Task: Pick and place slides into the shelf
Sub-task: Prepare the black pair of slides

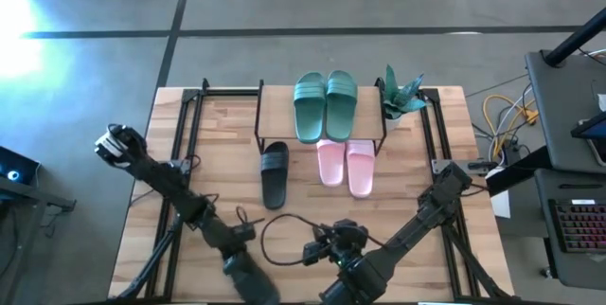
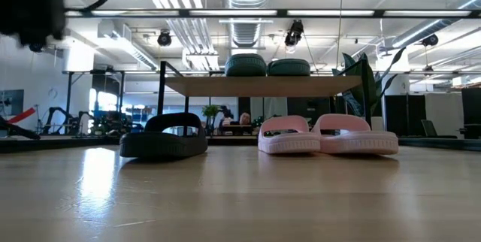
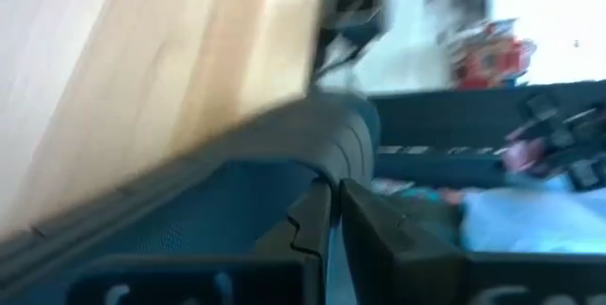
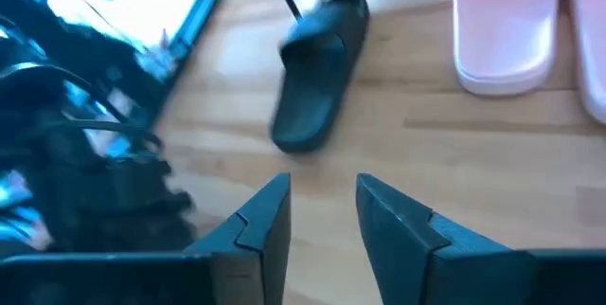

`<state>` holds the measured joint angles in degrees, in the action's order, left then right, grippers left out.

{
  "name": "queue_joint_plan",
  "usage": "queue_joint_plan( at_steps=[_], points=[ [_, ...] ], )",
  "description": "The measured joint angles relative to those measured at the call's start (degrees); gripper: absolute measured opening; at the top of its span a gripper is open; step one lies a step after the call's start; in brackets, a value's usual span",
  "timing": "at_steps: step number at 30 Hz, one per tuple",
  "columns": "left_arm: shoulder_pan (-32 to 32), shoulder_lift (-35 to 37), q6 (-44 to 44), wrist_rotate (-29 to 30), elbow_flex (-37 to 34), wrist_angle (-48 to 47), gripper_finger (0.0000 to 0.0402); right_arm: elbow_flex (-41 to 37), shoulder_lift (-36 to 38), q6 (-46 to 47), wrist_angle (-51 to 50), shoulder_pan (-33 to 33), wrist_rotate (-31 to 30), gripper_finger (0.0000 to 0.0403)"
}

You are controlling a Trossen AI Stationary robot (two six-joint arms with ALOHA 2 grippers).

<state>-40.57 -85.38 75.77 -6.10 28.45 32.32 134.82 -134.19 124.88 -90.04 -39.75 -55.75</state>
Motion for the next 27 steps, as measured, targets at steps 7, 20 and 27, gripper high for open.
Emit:
queue_joint_plan(
  at_steps=[7,20,27],
  points=[
    [7.9,0.0,-3.9,-0.8,0.0,11.9,0.0001,0.1,0.8,1.8,0.2,-0.6,-8.5,0.0096],
    [18.1,-3.6,9.6,9.7,0.2,13.8,0.0,0.2,4.3,1.6,0.0,-0.5,-4.5,0.0081],
    [18.6,-10.5,12.4,13.1,2.5,14.7,0.0031,-0.2,4.0,1.1,0.0,-0.3,-0.8,0.0082]
  ],
)
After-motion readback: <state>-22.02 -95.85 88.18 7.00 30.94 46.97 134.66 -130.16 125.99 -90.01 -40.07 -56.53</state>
